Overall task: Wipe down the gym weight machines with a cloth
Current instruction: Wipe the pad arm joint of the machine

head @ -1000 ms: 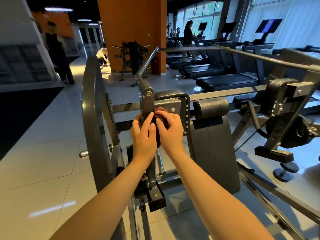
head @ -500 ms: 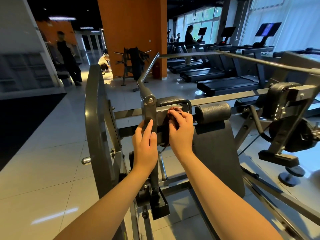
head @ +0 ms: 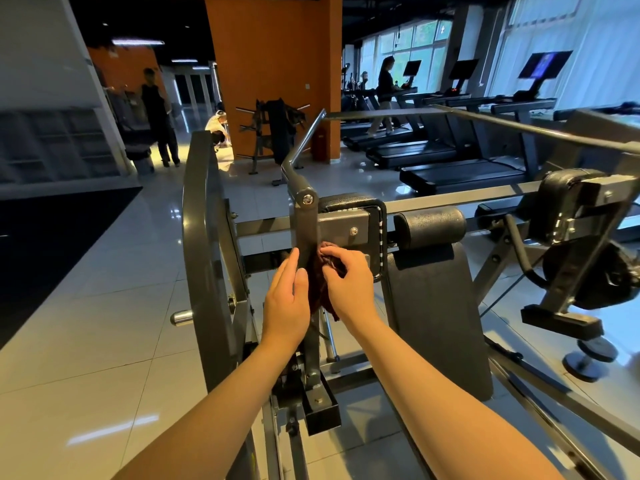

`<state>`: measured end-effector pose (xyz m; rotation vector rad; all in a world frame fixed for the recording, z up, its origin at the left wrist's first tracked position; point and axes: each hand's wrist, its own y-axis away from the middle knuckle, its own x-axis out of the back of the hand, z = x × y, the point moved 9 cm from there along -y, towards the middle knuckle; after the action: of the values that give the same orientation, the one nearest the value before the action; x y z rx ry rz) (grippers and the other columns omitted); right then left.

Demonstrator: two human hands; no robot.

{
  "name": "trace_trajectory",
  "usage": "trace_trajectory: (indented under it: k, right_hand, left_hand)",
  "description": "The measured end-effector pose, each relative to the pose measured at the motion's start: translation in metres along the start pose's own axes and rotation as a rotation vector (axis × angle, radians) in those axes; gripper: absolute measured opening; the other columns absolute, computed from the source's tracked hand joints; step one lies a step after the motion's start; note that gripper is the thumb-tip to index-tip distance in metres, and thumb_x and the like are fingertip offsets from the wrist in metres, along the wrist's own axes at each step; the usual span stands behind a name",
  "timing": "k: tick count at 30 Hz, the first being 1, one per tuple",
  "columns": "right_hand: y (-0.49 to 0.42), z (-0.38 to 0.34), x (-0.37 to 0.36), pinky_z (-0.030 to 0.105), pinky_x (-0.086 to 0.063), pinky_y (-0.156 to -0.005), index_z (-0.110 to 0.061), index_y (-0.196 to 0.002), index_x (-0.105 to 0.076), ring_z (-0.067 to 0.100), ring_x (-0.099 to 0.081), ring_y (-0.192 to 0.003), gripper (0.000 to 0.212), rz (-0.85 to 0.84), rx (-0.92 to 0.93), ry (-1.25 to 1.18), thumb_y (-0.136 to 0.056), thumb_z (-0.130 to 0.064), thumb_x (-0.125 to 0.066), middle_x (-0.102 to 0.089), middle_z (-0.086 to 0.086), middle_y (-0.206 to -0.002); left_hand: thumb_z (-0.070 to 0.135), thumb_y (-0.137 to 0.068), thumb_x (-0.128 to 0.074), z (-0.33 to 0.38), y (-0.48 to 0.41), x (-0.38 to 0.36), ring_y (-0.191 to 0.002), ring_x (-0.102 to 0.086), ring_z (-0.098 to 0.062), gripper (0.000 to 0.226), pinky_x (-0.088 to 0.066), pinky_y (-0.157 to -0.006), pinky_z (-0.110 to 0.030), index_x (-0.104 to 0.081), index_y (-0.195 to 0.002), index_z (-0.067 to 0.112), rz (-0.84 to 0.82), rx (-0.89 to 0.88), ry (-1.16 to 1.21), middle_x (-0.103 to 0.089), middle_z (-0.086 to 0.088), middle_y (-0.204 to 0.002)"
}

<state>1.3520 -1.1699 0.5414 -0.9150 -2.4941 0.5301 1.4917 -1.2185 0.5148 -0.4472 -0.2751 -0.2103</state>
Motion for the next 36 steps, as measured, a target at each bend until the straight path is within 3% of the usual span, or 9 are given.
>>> trace_trajectory:
  k: [4, 7, 9, 12, 16, 21, 27, 33, 36]
  right_hand:
    - [-0.003, -0.038, 0.006, 0.015, -0.046, -0.099, -0.019, -0.124, -0.066, 0.002, -0.052, -0.117, 0.036, 0.043, 0.188, -0.09, -0.093, 0.0, -0.061, -0.053, -0.001, -0.125]
    - [-0.018, -0.073, -0.013, 0.024, -0.044, -0.106, -0.015, -0.13, -0.065, 0.014, -0.048, -0.125, 0.04, 0.007, 0.351, 0.056, -0.093, -0.002, -0.062, -0.051, 0.002, -0.13]
    - [-0.019, -0.078, -0.024, 0.025, -0.043, -0.107, -0.016, -0.133, -0.064, 0.018, -0.045, -0.127, 0.041, 0.025, 0.37, 0.126, -0.094, -0.004, -0.064, -0.049, 0.004, -0.133]
    - [-0.015, -0.065, -0.028, 0.029, -0.042, -0.109, -0.02, -0.133, -0.065, 0.022, -0.044, -0.13, 0.042, 0.025, 0.329, 0.107, -0.094, -0.004, -0.064, -0.046, 0.002, -0.135]
    - [-0.004, -0.033, -0.035, 0.035, -0.048, -0.106, -0.019, -0.128, -0.068, 0.018, -0.049, -0.124, 0.039, -0.041, 0.243, 0.123, -0.094, -0.002, -0.062, -0.05, 0.0, -0.131]
    - [0.011, -0.018, -0.03, 0.025, -0.047, -0.105, -0.019, -0.125, -0.069, -0.002, -0.049, -0.118, 0.039, -0.103, 0.125, 0.016, -0.094, 0.003, -0.058, -0.049, -0.008, -0.125]
    - [-0.012, -0.046, -0.025, 0.017, -0.042, -0.107, -0.02, -0.129, -0.066, 0.007, -0.046, -0.127, 0.039, 0.004, 0.279, 0.019, -0.095, -0.002, -0.061, -0.046, -0.008, -0.131]
    - [0.018, 0.021, -0.038, 0.012, -0.044, -0.101, -0.027, -0.119, -0.069, -0.003, -0.048, -0.12, 0.038, -0.11, 0.039, -0.036, -0.093, 0.0, -0.063, -0.05, -0.012, -0.127]
    - [0.031, 0.051, -0.041, 0.021, -0.048, -0.103, -0.026, -0.115, -0.072, -0.006, -0.051, -0.114, 0.034, -0.176, -0.07, -0.034, -0.093, -0.001, -0.064, -0.053, -0.01, -0.122]
  left_hand:
    - [0.035, -0.11, -0.033, 0.006, -0.003, 0.012, -0.114, -0.044, 0.023, 0.043, -0.036, -0.087, 0.002, -0.039, -0.152, 0.028, -0.016, 0.036, 0.091, -0.05, 0.021, -0.136]
    - [0.039, -0.109, -0.031, 0.007, -0.01, 0.019, -0.114, -0.05, 0.016, 0.035, -0.038, -0.097, -0.011, -0.049, -0.14, 0.036, -0.004, 0.057, 0.126, -0.057, 0.024, -0.124]
    - [0.043, -0.108, -0.03, 0.005, -0.012, 0.02, -0.127, -0.049, 0.005, 0.042, -0.037, -0.105, -0.019, -0.046, -0.145, 0.033, -0.01, 0.067, 0.158, -0.056, 0.017, -0.136]
    - [0.042, -0.109, -0.03, 0.004, -0.011, 0.019, -0.131, -0.043, 0.009, 0.046, -0.033, -0.101, -0.008, -0.037, -0.153, 0.032, -0.032, 0.052, 0.161, -0.048, 0.021, -0.143]
    - [0.036, -0.109, -0.032, -0.003, -0.004, 0.016, -0.11, -0.04, 0.031, 0.044, -0.031, -0.084, 0.008, -0.036, -0.153, 0.03, -0.038, 0.064, 0.144, -0.043, 0.027, -0.135]
    - [0.033, -0.109, -0.035, -0.01, 0.004, 0.008, -0.109, -0.042, 0.029, 0.043, -0.034, -0.084, 0.006, -0.038, -0.152, 0.028, -0.065, 0.069, 0.118, -0.044, 0.023, -0.136]
    - [0.03, -0.11, -0.035, -0.013, 0.007, 0.006, -0.102, -0.055, 0.018, 0.023, -0.043, -0.078, -0.002, -0.051, -0.118, 0.045, -0.042, 0.118, 0.15, -0.059, 0.022, -0.109]
    - [0.035, -0.109, -0.034, -0.031, 0.023, -0.014, -0.143, -0.034, -0.003, 0.048, -0.03, -0.115, -0.021, -0.032, -0.157, 0.025, -0.061, 0.161, 0.116, -0.037, 0.01, -0.157]
    - [0.033, -0.11, -0.034, -0.04, 0.036, -0.026, -0.148, -0.022, -0.002, 0.051, -0.021, -0.113, -0.016, -0.025, -0.159, 0.026, -0.085, 0.191, 0.073, -0.025, 0.01, -0.164]
